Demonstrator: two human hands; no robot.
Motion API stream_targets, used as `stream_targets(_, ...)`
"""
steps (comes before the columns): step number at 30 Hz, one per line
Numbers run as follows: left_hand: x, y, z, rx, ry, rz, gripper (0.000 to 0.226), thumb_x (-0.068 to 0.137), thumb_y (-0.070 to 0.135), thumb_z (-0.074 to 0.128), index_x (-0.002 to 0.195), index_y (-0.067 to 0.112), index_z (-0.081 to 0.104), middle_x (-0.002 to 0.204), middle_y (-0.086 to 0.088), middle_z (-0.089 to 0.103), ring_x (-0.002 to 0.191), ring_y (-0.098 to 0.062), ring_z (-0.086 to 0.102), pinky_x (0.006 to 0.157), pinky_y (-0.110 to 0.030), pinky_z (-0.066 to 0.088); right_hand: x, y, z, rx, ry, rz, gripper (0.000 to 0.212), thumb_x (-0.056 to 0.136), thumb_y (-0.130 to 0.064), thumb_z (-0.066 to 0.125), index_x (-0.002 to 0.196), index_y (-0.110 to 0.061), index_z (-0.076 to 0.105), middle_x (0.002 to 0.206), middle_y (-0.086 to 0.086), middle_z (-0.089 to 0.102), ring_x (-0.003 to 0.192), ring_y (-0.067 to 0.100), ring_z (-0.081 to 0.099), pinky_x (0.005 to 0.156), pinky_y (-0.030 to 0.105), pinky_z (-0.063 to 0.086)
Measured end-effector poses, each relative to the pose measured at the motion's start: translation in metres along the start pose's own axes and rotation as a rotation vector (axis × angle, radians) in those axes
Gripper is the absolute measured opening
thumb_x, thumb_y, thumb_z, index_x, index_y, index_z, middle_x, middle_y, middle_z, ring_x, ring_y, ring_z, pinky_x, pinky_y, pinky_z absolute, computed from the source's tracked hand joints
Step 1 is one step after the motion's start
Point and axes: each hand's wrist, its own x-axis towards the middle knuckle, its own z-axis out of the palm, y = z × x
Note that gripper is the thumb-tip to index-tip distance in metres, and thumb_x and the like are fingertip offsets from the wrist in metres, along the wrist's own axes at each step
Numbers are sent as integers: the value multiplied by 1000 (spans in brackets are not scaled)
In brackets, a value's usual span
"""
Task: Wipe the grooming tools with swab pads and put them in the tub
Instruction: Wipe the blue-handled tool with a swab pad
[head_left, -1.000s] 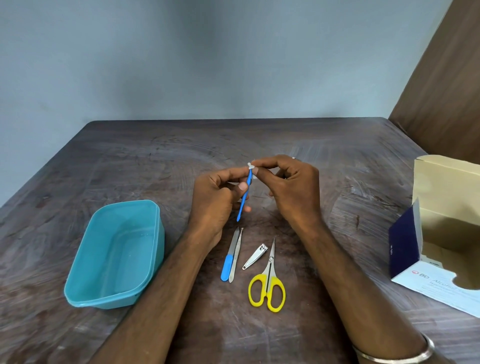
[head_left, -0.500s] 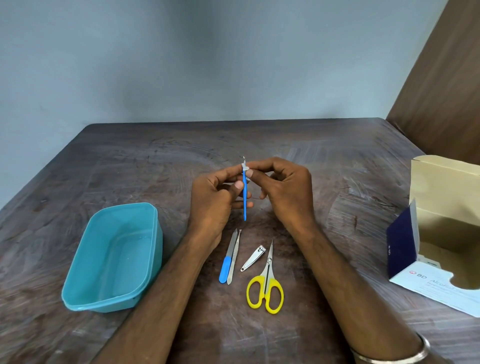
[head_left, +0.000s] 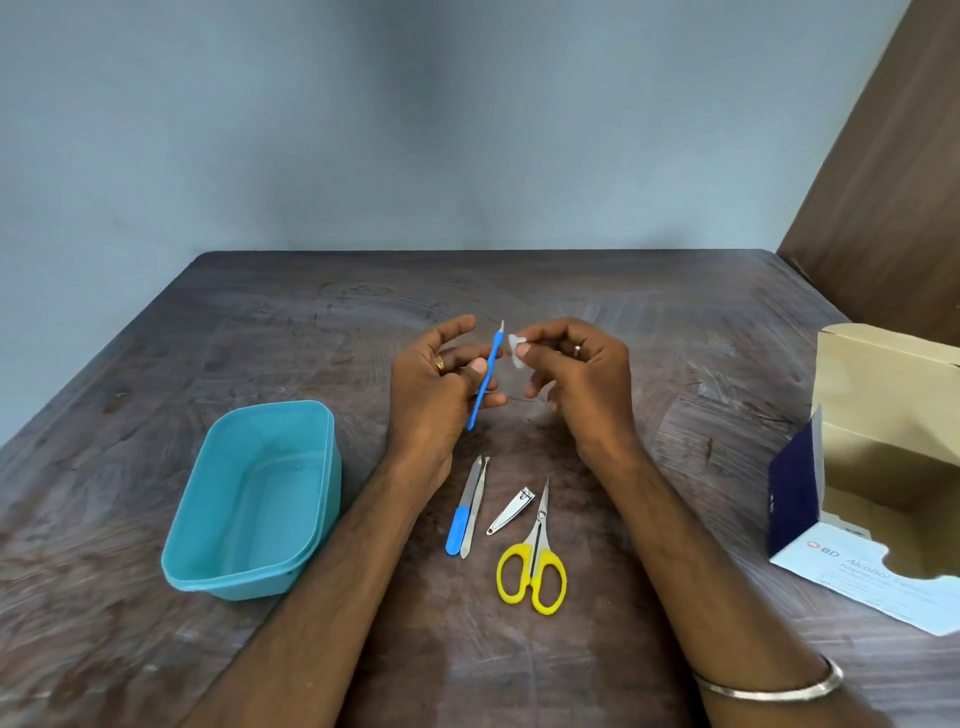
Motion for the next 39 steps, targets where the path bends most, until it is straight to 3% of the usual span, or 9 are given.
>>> stream_targets(3,-6,10,2,2,31,-2,41,93,-10,56,130,9,56,90,-9,75,87,-28,72,68,-40,63,1,-1,-3,91,49,75,7,86,-3,70,94,-3,69,85,9,78,52,19,62,41,23,35)
stream_targets(9,-26,44,-6,14,79,67,38,90,-13,58,121,8,63,79,-4,63,71,-19,65,65,-32,63,5,-3,-4,146,50,94,41,86,7,67,119,-18,67,84,13,72,55,19,65,41,26,45)
stream_targets(13,-32,71,-41,99,126,147,39,86,-14,62,118,9,64,82,-8,61,68,-19,64,65,-31,63,5,-3,-4,124,21,134,27,87,6,67,111,-5,71,79,7,67,59,17,70,43,25,52)
stream_targets(19,-48,90,-105,372,204,122,37,82,-12,69,112,8,64,74,-7,60,50,-1,63,50,-15,54,3,1,-4,-11,52,139,23,86,1,72,107,-8,68,82,10,71,56,13,69,46,29,56)
stream_targets(23,-52,78,-133,630,187,-43,32,79,-9,73,108,4,69,69,-6,66,59,-19,67,56,-25,60,4,-1,-3,51,49,164,30,88,4,68,114,-9,62,90,13,73,59,13,71,48,27,57)
stream_targets(27,-56,63,-137,766,154,-129,33,77,-6,76,103,11,68,54,3,66,52,-21,67,67,-40,62,3,-1,-2,82,1,150,28,91,3,65,117,-6,60,90,15,73,65,15,75,53,27,60)
stream_targets(30,-54,55,-133,889,133,-200,38,76,-3,77,108,16,67,63,-4,71,53,-23,70,73,-44,62,5,1,0,108,-18,143,25,94,3,62,118,-5,60,91,17,73,70,16,76,56,28,60)
stream_targets(34,-51,48,-124,1099,78,-227,44,83,2,64,123,21,67,92,-7,76,72,-19,73,83,-40,59,5,3,-2,82,-6,145,23,96,2,60,118,-5,61,92,15,73,70,14,76,55,27,60)
stream_targets(39,-45,46,-117,1227,30,-240,46,86,2,55,125,24,66,101,-6,74,81,-20,69,73,-33,55,5,3,-3,37,-20,125,23,94,0,63,116,-6,63,91,8,75,74,16,77,55,26,60)
